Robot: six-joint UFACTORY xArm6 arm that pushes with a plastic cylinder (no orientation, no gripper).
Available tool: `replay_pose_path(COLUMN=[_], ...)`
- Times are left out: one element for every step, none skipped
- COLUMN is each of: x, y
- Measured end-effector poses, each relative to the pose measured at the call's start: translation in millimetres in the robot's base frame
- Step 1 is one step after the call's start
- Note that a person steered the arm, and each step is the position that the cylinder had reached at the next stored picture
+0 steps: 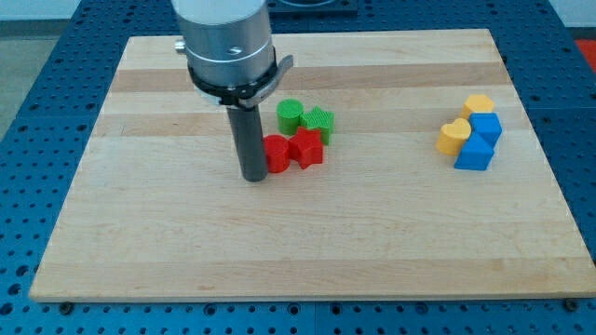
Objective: Slide the blue cube and the yellow heart to the group of blocks
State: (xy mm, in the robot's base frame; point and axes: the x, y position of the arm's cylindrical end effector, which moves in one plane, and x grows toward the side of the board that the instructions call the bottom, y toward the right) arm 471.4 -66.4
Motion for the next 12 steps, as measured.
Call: replay_pose_path(x=[-15.7,-26.6,-15.3,17.7,24.3,24.3,24.3,24.3,28.3,31.9,26.5,6.4], y=[5.8,6.5,6.9,30.0,79.2,140.5,155.1,155.1,177.8,238.8,299.4,339.0])
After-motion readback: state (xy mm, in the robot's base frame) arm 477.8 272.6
